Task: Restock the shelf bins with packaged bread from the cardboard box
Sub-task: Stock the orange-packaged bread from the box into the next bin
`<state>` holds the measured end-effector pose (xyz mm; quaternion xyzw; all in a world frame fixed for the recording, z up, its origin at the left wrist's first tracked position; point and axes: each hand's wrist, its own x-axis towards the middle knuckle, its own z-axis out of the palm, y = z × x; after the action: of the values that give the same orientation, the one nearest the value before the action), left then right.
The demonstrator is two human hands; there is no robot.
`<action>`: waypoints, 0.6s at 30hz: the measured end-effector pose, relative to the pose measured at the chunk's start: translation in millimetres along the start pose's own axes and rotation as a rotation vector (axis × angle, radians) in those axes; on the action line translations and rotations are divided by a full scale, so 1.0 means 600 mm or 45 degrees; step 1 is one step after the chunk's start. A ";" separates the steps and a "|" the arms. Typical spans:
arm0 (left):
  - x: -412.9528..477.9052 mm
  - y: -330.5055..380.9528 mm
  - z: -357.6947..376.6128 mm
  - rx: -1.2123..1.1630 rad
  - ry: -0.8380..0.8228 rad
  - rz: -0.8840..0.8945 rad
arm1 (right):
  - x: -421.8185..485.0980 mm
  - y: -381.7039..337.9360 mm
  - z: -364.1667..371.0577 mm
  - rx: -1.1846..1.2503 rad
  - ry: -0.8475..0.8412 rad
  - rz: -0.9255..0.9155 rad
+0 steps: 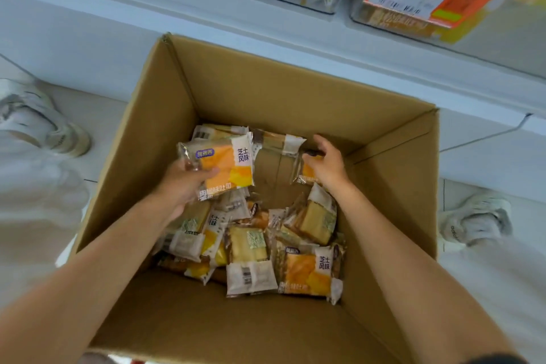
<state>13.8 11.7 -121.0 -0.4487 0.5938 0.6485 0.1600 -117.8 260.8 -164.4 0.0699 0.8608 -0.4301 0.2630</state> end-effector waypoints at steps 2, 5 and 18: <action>0.000 -0.005 -0.009 0.001 0.038 -0.003 | 0.024 -0.001 0.029 0.182 0.013 0.062; 0.005 -0.010 -0.010 -0.049 0.078 0.003 | 0.047 0.006 0.076 0.253 0.069 0.140; -0.031 -0.001 0.012 -0.125 -0.010 -0.005 | -0.025 -0.002 0.055 -0.168 -0.202 -0.086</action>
<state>21.3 24.6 -108.0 -0.4546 0.5597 0.6783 0.1414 -92.2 236.0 -172.0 -0.0109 0.8657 -0.3851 0.3195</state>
